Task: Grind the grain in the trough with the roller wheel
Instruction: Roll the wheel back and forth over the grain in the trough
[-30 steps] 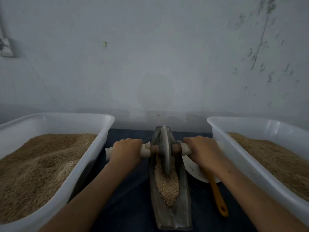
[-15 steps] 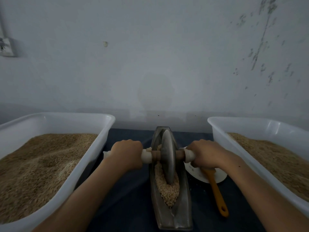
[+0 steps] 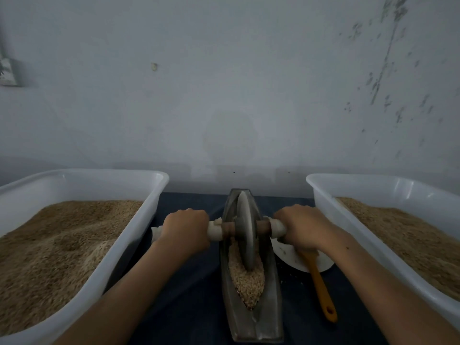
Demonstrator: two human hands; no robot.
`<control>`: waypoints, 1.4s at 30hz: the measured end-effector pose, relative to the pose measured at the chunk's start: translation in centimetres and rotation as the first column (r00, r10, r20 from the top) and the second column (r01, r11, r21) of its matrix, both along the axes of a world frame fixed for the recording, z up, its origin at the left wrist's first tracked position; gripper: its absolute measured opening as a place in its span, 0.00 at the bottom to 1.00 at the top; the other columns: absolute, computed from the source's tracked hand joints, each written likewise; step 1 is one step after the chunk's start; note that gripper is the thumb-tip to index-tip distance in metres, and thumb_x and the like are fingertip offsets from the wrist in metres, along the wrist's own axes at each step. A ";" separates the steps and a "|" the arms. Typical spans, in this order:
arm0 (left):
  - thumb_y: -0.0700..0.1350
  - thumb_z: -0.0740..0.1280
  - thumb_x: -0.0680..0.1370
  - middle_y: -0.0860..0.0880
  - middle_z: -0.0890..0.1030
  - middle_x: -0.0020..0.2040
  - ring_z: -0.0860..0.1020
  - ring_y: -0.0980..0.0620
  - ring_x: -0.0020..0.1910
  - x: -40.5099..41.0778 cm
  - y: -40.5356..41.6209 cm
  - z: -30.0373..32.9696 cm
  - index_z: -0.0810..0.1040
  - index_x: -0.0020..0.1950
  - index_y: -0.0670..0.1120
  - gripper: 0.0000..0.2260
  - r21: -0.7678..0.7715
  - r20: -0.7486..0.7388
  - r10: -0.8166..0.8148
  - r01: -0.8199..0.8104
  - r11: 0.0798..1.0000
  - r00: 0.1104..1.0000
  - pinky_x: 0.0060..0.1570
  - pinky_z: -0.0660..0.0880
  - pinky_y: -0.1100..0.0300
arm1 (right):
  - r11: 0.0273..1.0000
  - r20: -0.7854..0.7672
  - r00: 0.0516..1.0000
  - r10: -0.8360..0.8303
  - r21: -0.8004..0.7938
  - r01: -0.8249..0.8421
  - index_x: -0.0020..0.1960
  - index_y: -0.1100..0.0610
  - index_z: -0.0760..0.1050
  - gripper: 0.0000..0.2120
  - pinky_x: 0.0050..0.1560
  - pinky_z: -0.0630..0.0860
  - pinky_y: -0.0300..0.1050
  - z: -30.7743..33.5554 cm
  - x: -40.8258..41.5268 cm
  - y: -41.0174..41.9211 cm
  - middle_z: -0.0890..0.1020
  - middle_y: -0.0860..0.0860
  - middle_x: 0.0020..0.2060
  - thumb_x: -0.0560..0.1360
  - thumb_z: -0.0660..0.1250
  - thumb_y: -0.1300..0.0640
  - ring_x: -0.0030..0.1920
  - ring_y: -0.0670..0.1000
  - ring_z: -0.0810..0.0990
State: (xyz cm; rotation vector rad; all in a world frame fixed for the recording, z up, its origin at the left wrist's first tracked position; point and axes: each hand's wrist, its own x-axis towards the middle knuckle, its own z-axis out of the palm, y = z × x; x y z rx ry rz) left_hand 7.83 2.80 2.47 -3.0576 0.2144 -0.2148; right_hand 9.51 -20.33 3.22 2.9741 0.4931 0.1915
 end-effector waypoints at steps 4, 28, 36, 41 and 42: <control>0.49 0.66 0.74 0.50 0.78 0.48 0.78 0.51 0.47 -0.3 -0.2 0.3 0.75 0.55 0.48 0.11 0.060 -0.003 -0.013 0.013 0.998 1.000 0.44 0.71 0.59 | 0.999 -0.216 0.975 -0.044 0.002 0.045 0.47 0.49 0.74 0.08 0.35 0.69 0.41 0.8 -0.5 -0.1 0.79 0.47 0.42 0.71 0.71 0.53 0.43 0.49 0.78; 0.49 0.68 0.73 0.51 0.76 0.43 0.76 0.52 0.43 0.1 0.0 0.3 0.75 0.54 0.48 0.12 0.051 -0.046 0.001 0.001 0.999 0.999 0.43 0.71 0.59 | 0.998 -0.188 0.980 -0.061 -0.001 0.062 0.52 0.50 0.76 0.10 0.39 0.71 0.42 0.7 -0.7 0.1 0.77 0.47 0.40 0.72 0.69 0.54 0.43 0.49 0.78; 0.50 0.65 0.76 0.51 0.78 0.50 0.77 0.50 0.50 0.4 -0.4 -0.6 0.74 0.53 0.51 0.08 -0.014 0.170 0.016 -0.013 1.000 0.985 0.44 0.68 0.59 | 0.995 0.159 0.987 -0.031 0.103 0.015 0.41 0.48 0.67 0.07 0.37 0.67 0.43 -0.9 -0.2 0.1 0.78 0.47 0.40 0.74 0.62 0.57 0.39 0.50 0.75; 0.50 0.68 0.74 0.51 0.79 0.48 0.77 0.52 0.47 0.4 0.3 -0.4 0.75 0.54 0.49 0.11 -0.023 0.013 0.009 -0.008 1.000 1.000 0.47 0.73 0.59 | 0.999 0.123 0.992 -0.005 0.040 0.001 0.42 0.48 0.68 0.06 0.39 0.66 0.44 -0.2 -0.7 0.4 0.77 0.48 0.41 0.73 0.63 0.58 0.44 0.52 0.77; 0.50 0.69 0.74 0.51 0.79 0.49 0.77 0.52 0.47 0.3 0.4 -0.3 0.75 0.55 0.49 0.12 -0.022 -0.040 0.007 -0.008 1.000 0.999 0.49 0.74 0.58 | 1.000 0.083 0.997 -0.002 0.020 0.000 0.43 0.49 0.69 0.05 0.39 0.66 0.43 0.1 -0.9 0.5 0.76 0.48 0.41 0.73 0.63 0.58 0.44 0.52 0.77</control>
